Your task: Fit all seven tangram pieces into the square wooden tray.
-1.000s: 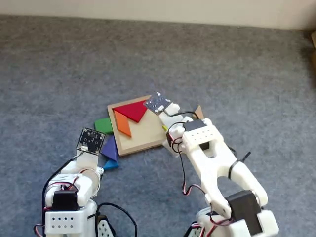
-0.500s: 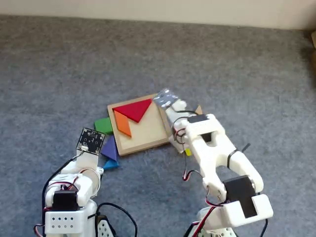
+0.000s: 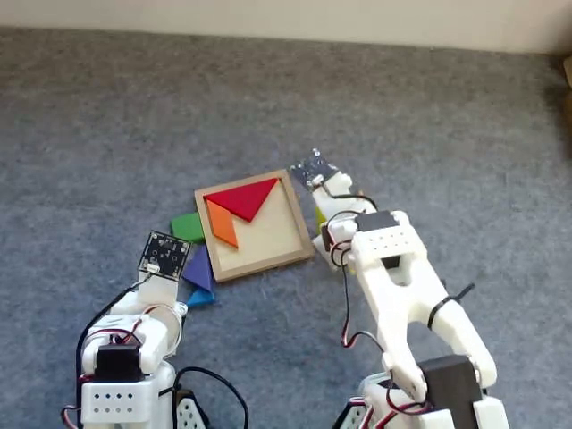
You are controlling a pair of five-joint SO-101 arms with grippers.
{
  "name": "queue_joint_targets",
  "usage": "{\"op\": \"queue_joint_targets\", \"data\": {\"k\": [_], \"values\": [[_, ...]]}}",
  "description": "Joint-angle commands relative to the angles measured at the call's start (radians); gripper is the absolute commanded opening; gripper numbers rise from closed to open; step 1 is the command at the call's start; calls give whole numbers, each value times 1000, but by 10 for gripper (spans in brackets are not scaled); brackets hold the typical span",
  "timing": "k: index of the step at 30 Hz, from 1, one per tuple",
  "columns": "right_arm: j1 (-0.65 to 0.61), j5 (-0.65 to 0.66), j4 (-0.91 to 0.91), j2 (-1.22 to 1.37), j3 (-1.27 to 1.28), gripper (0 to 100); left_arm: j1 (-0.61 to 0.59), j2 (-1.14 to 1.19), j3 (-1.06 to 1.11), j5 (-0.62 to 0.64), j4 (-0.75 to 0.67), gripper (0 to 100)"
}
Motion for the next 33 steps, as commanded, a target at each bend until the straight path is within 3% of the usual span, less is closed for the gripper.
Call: {"op": "queue_joint_targets", "data": {"k": [1,6,11,20,33], "values": [[13,6,-15,-62,-15,31,19,-27,19,-6,2,7],[10,3,-15,-64,-15,30,19,-27,19,-6,2,7],[4,-92,-10,-67,-39,30,19,-27,19,-6,2,7],[-165,-107,260,-41,-318,30,19,-27,19,-6,2,7],[-298,-178,283,366,-644,31,19,-27,19,-6,2,7]]}}
